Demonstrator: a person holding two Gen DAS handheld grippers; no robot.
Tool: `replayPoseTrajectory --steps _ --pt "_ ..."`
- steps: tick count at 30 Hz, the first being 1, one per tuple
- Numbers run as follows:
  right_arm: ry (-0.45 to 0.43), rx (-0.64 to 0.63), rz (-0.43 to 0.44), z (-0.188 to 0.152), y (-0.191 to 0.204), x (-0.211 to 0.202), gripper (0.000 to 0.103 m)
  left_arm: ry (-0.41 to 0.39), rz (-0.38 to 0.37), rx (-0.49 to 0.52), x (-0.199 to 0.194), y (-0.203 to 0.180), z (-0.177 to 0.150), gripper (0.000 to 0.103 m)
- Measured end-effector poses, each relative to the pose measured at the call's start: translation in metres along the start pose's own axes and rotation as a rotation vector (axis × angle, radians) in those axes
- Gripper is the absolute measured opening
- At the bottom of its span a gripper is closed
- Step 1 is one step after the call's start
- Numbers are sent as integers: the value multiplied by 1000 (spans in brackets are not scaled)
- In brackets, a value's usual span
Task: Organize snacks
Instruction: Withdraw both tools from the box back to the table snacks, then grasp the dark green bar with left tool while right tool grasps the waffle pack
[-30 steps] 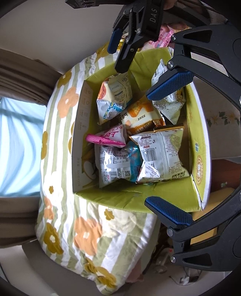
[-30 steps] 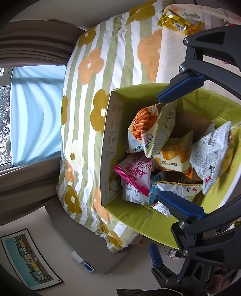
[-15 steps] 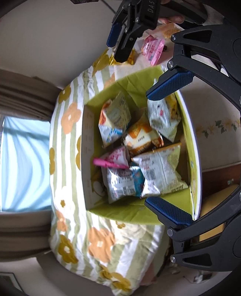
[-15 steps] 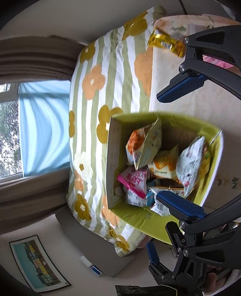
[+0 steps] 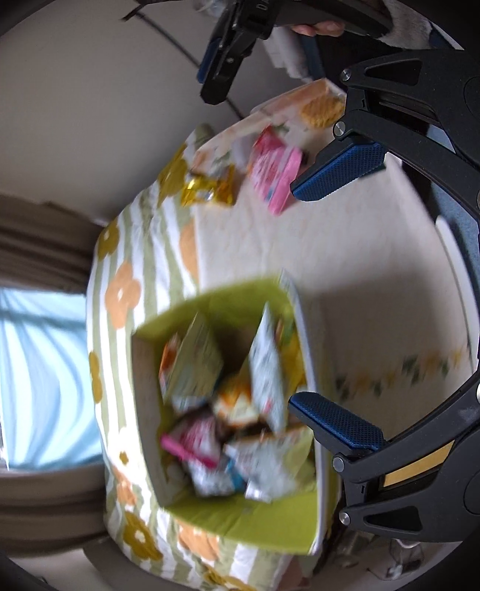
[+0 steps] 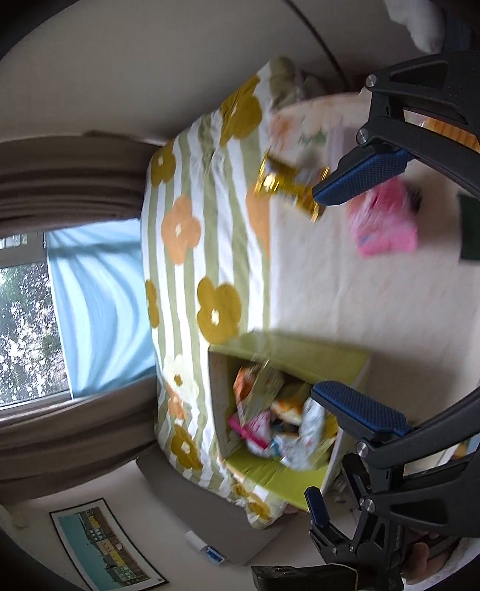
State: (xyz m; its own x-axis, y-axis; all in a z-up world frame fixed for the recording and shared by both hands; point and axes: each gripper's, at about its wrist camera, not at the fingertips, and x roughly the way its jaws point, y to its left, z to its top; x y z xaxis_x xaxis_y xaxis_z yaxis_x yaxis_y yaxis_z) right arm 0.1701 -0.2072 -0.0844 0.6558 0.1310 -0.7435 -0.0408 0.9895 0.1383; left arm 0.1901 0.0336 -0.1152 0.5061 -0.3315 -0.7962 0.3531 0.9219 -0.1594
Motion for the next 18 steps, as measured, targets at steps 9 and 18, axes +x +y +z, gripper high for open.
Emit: replayPoseTrajectory --steps 9,18 --pt "30 19 -61 -44 -83 -35 95 46 -31 129 28 -110 -32 102" --pt "152 13 -60 -91 -148 -29 95 194 -91 229 80 -183 -66 102"
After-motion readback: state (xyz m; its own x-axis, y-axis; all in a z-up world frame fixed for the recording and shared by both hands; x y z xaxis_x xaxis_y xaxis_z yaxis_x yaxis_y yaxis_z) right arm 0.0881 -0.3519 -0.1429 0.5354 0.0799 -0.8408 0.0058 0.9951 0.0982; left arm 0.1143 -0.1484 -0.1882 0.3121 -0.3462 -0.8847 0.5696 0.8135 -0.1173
